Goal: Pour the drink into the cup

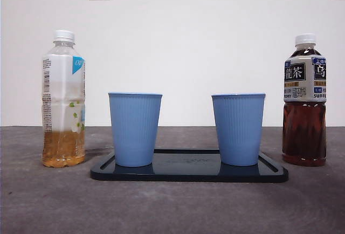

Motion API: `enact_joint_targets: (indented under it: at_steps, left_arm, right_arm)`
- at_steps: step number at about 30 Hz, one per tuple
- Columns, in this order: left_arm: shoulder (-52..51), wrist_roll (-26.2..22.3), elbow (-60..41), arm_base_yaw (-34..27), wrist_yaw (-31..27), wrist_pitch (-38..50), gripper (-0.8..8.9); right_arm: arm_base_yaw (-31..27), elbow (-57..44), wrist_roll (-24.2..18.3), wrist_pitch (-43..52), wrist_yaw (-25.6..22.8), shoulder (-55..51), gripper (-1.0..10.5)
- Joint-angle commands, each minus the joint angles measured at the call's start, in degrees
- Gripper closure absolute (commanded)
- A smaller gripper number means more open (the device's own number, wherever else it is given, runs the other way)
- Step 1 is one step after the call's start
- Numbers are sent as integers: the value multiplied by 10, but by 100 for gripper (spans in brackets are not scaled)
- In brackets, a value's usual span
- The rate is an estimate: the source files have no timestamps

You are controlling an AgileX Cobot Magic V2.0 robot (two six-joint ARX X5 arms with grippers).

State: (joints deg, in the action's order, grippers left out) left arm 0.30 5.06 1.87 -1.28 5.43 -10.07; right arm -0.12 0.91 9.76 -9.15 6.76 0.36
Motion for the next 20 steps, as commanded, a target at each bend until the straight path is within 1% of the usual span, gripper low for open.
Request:
enact_joint_targets:
  at_steps: [1, 4, 6, 8, 10, 15, 18, 20]
  left_arm:
    - [-1, 117, -12, -1, -1, -3, 806]
    - [-1, 173, -8, -1, 0, -2, 806]
    - [-1, 201, 1, -1, 7, -2, 806]
    - [-1, 213, 17, -1, 21, -3, 805]
    - [-1, 215, 38, -1, 35, -7, 804]
    - [7, 227, 108, -1, 35, -24, 803]
    - [27, 226, 156, -1, 35, -39, 803]
    - [48, 213, 192, -1, 36, -64, 803]
  right_arm:
    - [-1, -1, 65, 3, 11, -2, 940]
    - [-1, 0, 69, 2, 10, -2, 940]
    - [-1, 5, 93, 1, 18, -2, 940]
    - [-1, 19, 110, 2, 27, -2, 940]
    - [-1, 38, 113, 2, 27, -2, 940]
    - [-1, 110, 113, -1, 18, 0, 940]
    - [-1, 154, 112, -9, 18, 12, 940]
    - [-1, 187, 107, -28, 18, 27, 940]
